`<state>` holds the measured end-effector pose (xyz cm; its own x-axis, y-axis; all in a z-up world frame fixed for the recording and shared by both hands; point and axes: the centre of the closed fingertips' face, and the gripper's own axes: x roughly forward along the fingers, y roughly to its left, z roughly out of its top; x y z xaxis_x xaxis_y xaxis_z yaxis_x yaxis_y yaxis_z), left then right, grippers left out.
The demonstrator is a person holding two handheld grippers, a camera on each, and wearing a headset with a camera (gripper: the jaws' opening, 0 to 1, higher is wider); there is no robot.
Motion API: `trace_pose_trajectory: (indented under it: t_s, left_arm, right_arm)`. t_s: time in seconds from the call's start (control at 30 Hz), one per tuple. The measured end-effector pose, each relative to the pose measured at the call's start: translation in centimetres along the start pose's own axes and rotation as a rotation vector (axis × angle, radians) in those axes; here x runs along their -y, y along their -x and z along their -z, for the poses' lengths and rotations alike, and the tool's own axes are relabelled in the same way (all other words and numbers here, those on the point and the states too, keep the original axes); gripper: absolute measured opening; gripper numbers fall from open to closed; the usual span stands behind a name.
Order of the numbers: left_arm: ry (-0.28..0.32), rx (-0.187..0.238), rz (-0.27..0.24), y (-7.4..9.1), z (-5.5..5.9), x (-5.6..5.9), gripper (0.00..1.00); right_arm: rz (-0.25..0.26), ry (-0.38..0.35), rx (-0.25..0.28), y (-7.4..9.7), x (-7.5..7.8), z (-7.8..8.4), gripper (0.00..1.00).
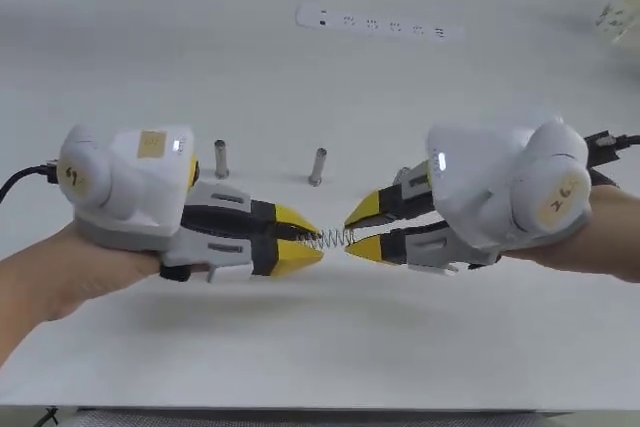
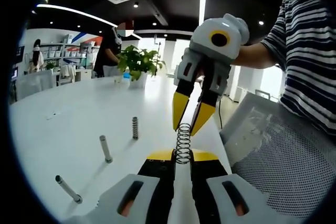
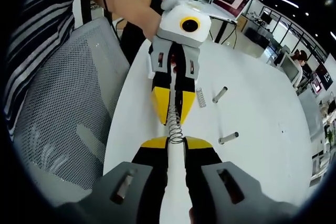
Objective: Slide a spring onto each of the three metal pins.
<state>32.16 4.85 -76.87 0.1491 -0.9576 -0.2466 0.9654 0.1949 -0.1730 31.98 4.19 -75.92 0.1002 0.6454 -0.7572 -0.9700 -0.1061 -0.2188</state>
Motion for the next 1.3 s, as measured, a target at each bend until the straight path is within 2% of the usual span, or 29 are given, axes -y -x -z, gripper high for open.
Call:
trace_pose_trajectory:
  t_s: [0.13, 0.17, 0.33, 0.9, 1.0, 1.03, 1.3]
  left_arm:
    - [-0.010, 0.000, -0.003, -0.1, 0.0, -0.1, 0.07]
    - [-0.013, -0.011, -0.005, 0.0, 0.2, -0.1, 0.07]
    - [-0.018, -0.010, -0.003, 0.0, 0.2, 0.0, 0.07]
    - [-0.028, -0.012, -0.006, -0.2, 0.3, 0.2, 0.07]
    - [-0.023, -0.003, -0.007, -0.2, 0.3, 0.2, 0.07]
    - [-0.020, 0.001, -0.003, -0.3, 0.2, 0.3, 0.07]
    - [-0.020, 0.005, 0.000, -0.5, 0.2, 0.6, 0.07]
  right_arm:
    - [0.001, -0.014, 0.043, 0.1, 0.3, -1.0, 0.12]
    - [0.004, -0.009, 0.037, 0.1, 0.3, -0.9, 0.12]
    - [0.005, -0.013, 0.048, -0.1, 0.2, -1.1, 0.12]
    - [0.020, -0.075, 0.157, -0.1, 0.2, -3.2, 0.12]
    - [0.029, -0.106, 0.193, -0.2, 0.2, -3.7, 0.12]
    - [0.034, -0.124, 0.227, -0.2, 0.2, -4.2, 0.12]
    - [0.052, -0.113, 0.251, -0.9, 0.3, -5.0, 0.12]
